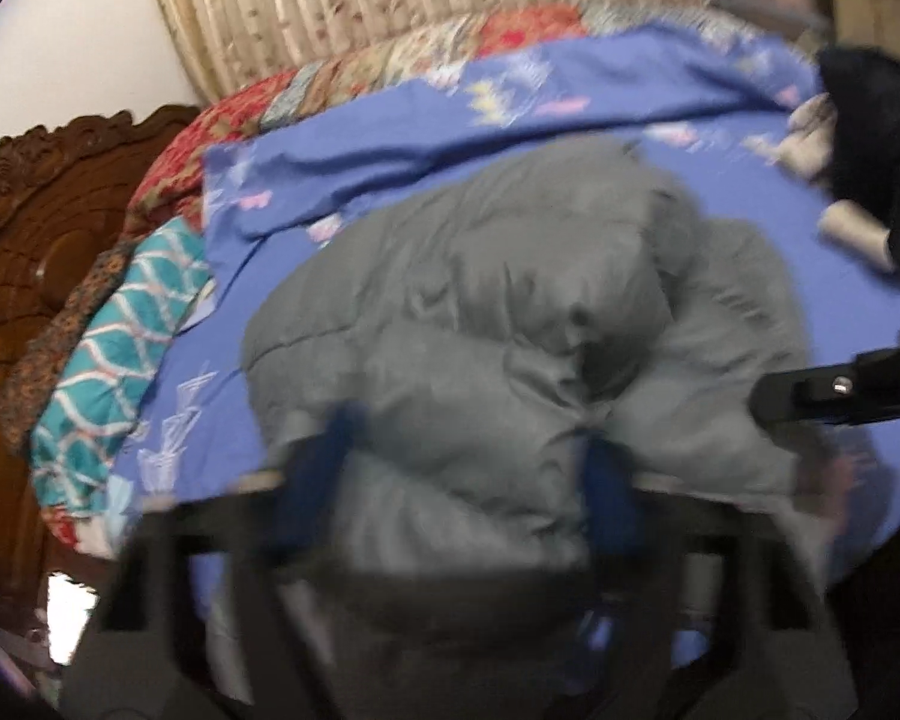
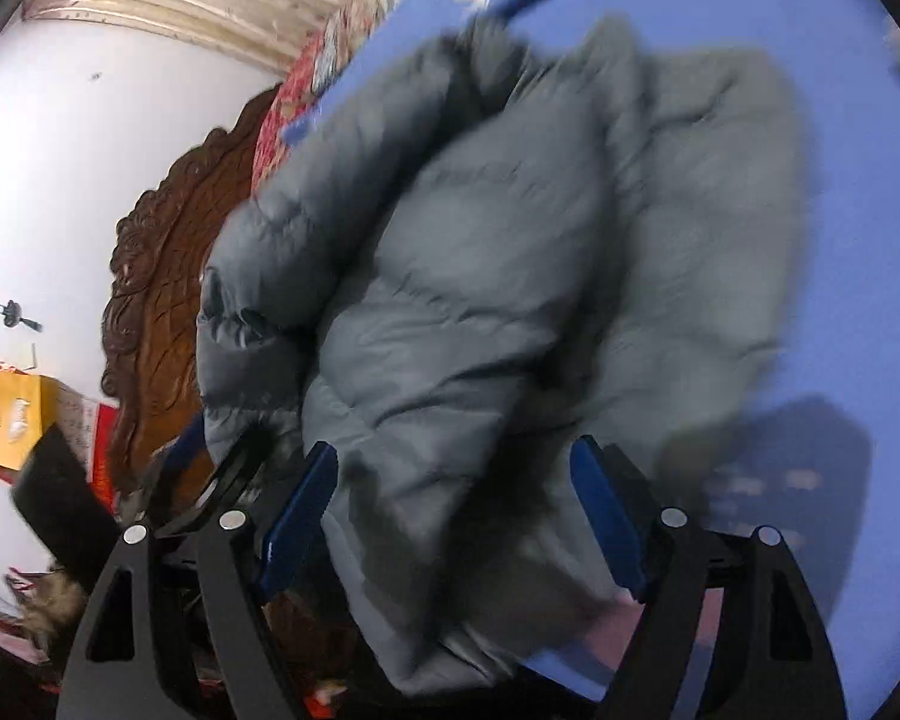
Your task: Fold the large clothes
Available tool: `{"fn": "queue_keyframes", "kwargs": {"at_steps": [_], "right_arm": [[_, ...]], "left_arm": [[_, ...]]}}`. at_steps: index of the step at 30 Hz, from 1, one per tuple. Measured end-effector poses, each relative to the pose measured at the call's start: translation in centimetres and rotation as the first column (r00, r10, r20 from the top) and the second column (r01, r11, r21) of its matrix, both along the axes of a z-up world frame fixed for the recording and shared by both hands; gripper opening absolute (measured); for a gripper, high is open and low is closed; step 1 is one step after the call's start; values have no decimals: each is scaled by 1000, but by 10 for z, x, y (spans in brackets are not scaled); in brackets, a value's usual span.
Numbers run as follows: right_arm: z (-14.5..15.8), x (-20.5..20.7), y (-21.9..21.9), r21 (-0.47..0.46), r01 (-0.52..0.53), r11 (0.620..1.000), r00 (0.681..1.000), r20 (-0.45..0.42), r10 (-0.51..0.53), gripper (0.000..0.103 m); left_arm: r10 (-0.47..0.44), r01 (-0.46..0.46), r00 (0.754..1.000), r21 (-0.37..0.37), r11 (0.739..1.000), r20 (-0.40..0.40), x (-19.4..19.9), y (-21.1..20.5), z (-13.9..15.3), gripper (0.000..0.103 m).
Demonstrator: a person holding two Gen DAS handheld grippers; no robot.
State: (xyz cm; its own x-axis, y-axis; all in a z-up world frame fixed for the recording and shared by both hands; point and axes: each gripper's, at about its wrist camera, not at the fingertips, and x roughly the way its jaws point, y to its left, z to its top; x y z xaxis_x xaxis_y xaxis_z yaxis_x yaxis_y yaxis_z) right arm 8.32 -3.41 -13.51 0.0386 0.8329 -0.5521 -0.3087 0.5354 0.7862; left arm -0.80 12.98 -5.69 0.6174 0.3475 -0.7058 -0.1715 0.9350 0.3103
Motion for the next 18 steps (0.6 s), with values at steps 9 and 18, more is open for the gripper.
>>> {"fn": "queue_keyframes", "kwargs": {"at_steps": [9, 18], "right_arm": [[221, -14, -22, -14, 122, 992, 748, 658, -83, 27], [439, -88, -87, 187, 188, 964, 224, 948, -227, 27]], "left_arm": [[365, -342, 887, -129, 931, 281, -42, 131, 121, 7], [322, -311, 621, -153, 938, 714, -129, 131, 316, 6]]}}
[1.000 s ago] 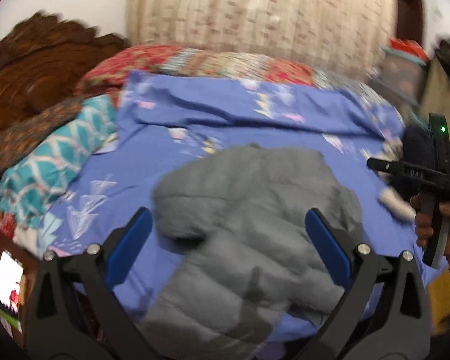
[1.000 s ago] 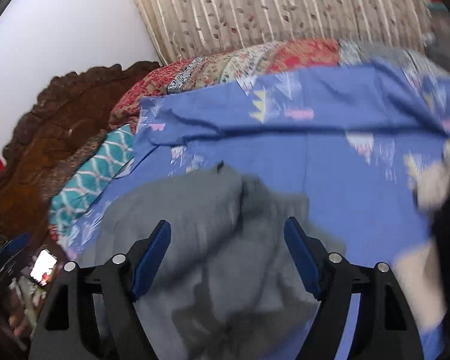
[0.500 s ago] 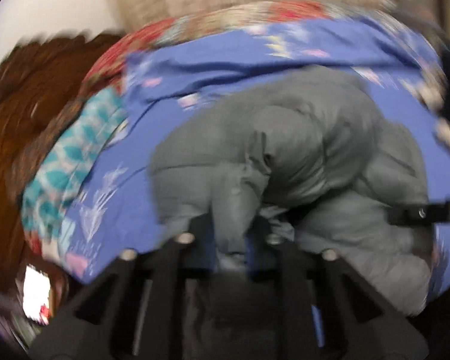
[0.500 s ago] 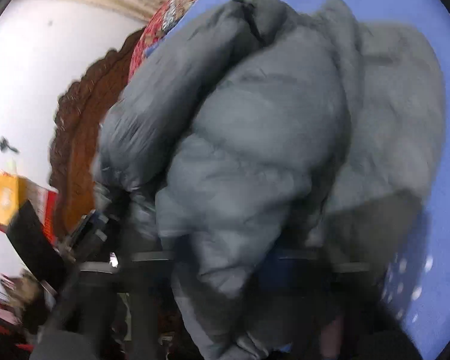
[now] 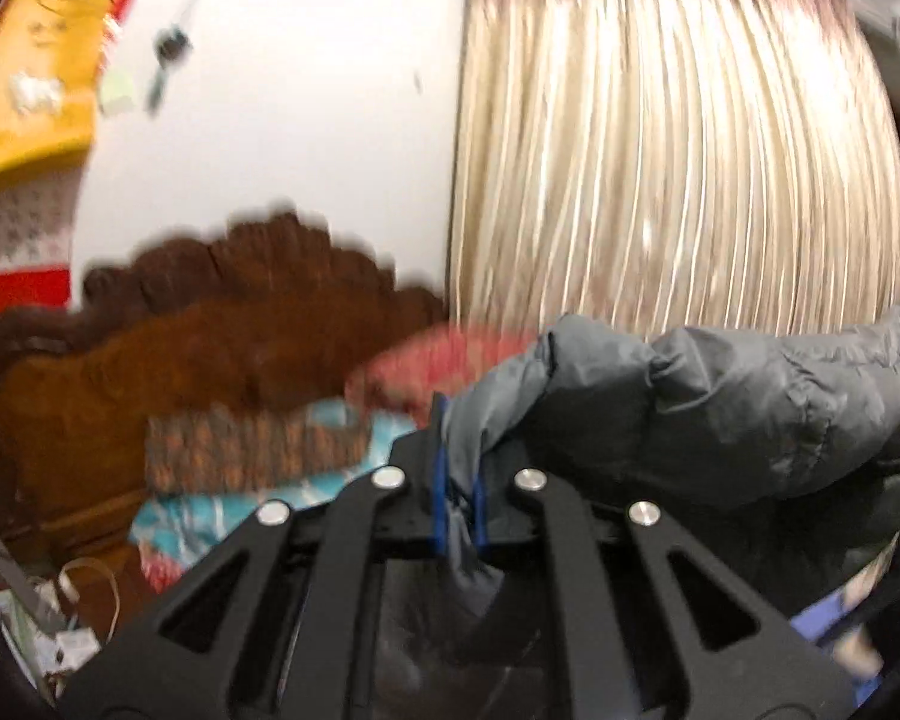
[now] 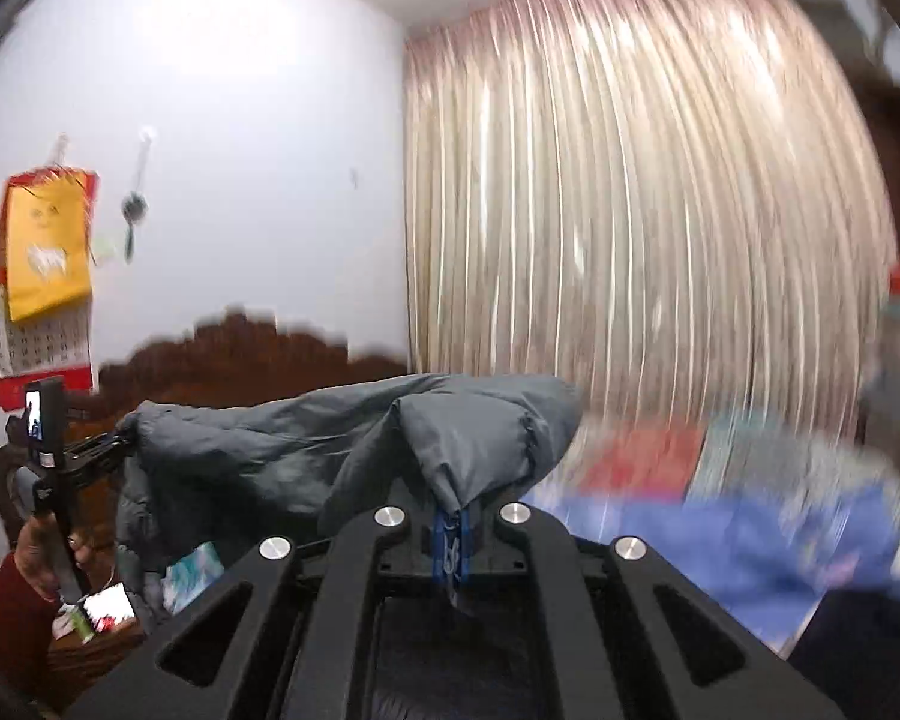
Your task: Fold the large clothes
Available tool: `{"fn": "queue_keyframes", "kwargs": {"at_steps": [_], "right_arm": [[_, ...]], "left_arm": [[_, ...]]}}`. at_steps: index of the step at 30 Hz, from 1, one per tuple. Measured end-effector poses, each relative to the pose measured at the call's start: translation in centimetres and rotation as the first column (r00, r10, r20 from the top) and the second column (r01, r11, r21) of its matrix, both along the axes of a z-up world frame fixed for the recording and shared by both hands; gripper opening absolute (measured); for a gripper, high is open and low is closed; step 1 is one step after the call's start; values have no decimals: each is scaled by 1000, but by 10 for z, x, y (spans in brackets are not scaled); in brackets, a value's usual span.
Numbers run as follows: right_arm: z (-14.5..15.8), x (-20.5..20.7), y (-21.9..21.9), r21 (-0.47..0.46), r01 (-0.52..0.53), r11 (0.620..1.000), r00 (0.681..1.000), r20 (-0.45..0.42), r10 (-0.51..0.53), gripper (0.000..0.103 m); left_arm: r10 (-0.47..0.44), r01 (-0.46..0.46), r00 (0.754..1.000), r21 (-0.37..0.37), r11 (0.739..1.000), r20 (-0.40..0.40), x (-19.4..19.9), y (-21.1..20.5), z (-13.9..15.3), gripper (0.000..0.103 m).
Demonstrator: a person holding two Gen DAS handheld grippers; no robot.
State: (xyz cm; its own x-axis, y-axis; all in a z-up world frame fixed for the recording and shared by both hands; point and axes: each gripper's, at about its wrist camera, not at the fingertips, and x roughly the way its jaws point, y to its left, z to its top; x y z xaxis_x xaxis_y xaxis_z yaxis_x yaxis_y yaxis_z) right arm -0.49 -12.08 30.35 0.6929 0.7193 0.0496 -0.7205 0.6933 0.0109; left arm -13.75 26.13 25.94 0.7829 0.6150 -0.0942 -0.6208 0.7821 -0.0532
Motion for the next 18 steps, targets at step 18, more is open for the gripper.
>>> {"fn": "queue_keyframes", "kwargs": {"at_steps": [18], "right_arm": [[-39, 138, 2, -156, 256, 954, 934, -215, -286, 27]], "left_arm": [[3, 7, 981, 52, 999, -195, 155, 21, 13, 6]]}}
